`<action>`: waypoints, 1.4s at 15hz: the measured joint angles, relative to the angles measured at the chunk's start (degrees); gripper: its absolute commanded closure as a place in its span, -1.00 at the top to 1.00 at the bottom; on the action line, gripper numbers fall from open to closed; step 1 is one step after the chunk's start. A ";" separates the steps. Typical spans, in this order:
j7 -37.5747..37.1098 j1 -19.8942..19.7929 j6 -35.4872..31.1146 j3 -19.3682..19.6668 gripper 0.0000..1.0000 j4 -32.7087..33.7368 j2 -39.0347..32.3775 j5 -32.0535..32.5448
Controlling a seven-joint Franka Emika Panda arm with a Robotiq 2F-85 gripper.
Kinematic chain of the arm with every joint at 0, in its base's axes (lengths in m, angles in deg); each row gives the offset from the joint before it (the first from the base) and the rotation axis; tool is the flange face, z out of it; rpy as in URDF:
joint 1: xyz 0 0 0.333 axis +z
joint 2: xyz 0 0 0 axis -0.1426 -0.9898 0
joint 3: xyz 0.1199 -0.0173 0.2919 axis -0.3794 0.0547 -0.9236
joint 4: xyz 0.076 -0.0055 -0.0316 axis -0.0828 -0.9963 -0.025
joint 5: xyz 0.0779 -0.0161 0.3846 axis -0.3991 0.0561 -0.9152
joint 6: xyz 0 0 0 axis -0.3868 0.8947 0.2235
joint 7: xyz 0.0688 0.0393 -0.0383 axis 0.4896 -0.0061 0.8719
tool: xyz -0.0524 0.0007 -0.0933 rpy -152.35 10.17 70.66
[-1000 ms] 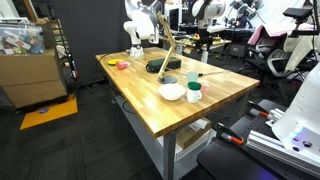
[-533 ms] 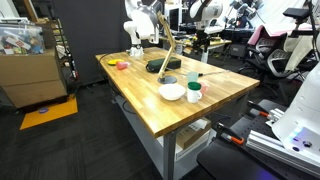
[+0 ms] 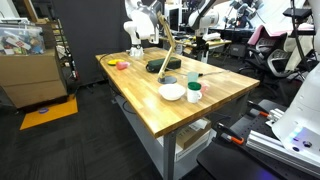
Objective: Turn off the desk lamp switch
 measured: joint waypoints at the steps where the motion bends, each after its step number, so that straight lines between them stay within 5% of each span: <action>1: 0.00 -0.34 0.64 -0.42 1.00 1.19 -1.06 -0.13; 19: -0.45 -0.88 0.80 -0.71 1.00 6.55 -6.94 0.29; 21: -0.45 -1.01 0.96 -0.71 0.47 8.47 -8.92 0.42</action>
